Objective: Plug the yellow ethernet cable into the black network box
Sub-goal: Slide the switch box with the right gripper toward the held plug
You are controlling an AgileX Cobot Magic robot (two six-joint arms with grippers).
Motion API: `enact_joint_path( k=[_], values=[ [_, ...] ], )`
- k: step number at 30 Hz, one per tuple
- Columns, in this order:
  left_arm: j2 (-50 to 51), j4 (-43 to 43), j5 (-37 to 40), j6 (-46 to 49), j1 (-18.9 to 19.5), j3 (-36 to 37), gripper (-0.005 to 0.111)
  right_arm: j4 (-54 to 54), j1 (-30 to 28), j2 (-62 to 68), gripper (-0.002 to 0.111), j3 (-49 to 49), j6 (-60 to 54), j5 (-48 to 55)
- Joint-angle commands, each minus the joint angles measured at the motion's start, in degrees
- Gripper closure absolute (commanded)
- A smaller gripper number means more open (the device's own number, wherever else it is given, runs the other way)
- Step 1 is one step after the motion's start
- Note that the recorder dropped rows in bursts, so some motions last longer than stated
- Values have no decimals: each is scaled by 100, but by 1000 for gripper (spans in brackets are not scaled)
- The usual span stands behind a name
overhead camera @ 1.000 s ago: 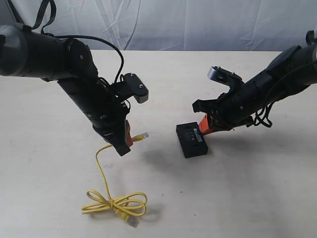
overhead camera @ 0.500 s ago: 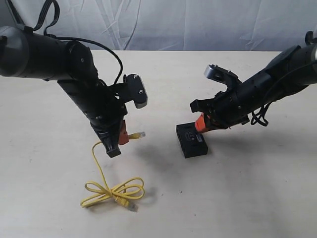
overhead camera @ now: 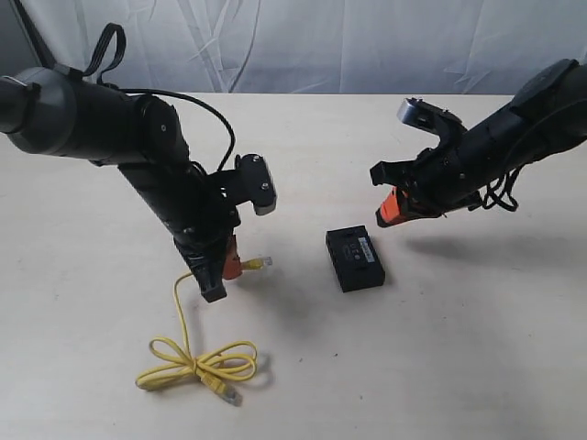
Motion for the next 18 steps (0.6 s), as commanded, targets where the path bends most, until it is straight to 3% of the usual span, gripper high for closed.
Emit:
enact_joint_path(
  k=[1,5,18],
  values=[
    [-51,232,-156,-370,-49,10,107,-108,-50,87,108,-35,94,-15],
    [-198,887,-304,-924,-321,10,107,-61,0,279,108,-35,94,-27],
    [-252,867,-354,-936,-366,10,107,19,321,476,108,-35,94,150]
  ],
)
